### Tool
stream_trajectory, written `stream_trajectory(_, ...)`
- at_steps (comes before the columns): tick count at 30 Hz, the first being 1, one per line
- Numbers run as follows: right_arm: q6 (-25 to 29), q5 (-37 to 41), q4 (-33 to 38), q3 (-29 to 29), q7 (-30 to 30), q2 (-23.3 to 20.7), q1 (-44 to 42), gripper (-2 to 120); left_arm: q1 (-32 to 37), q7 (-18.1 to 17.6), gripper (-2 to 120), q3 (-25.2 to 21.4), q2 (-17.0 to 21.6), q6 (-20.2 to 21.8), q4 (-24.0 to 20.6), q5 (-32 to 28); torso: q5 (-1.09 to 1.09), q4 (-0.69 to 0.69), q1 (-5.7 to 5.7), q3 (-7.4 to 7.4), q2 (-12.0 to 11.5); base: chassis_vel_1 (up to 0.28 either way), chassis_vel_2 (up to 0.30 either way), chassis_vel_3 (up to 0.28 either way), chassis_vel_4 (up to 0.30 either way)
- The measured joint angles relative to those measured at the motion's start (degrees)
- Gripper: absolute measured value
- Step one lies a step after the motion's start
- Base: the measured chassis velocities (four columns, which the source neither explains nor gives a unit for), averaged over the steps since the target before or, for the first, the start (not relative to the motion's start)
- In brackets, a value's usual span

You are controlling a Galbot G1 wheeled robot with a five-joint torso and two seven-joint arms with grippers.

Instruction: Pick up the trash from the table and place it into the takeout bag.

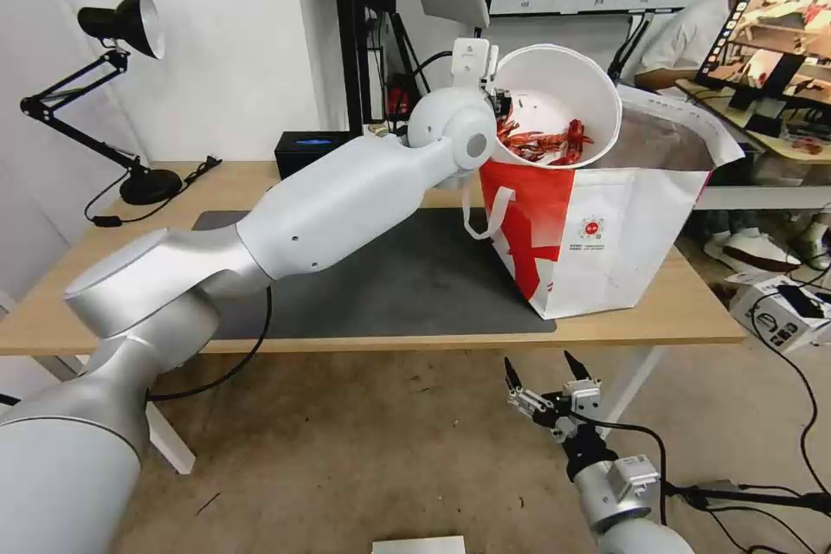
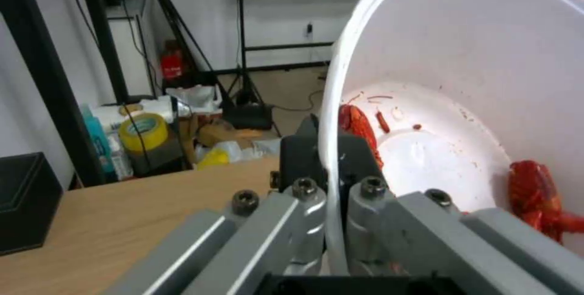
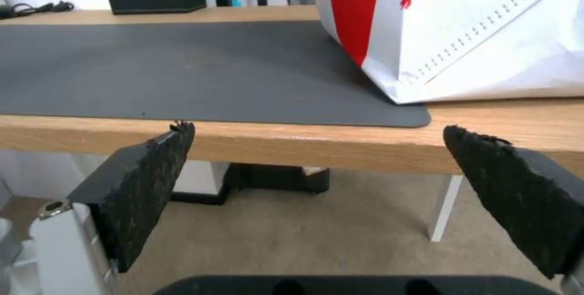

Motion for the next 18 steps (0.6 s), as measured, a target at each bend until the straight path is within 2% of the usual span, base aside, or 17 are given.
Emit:
stream_trajectory(10,0.0,0.0,0.0,0.0,0.0,0.0,0.0,100,-0.2,-0.1,0,-0.5,-0.9,-0.8,0.8,-0.1,0.0,0.0,0.0,0.0,0.0,0.0,0.0,0.0,0.0)
stream_trajectory(18,0.0,0.0,0.0,0.0,0.0,0.0,0.0,100,0.0,0.4,0,1.5,0.3,-1.3,-0.6,2.2,0.0,0.0,0.0,0.0,0.0,0.0,0.0,0.0,0.0)
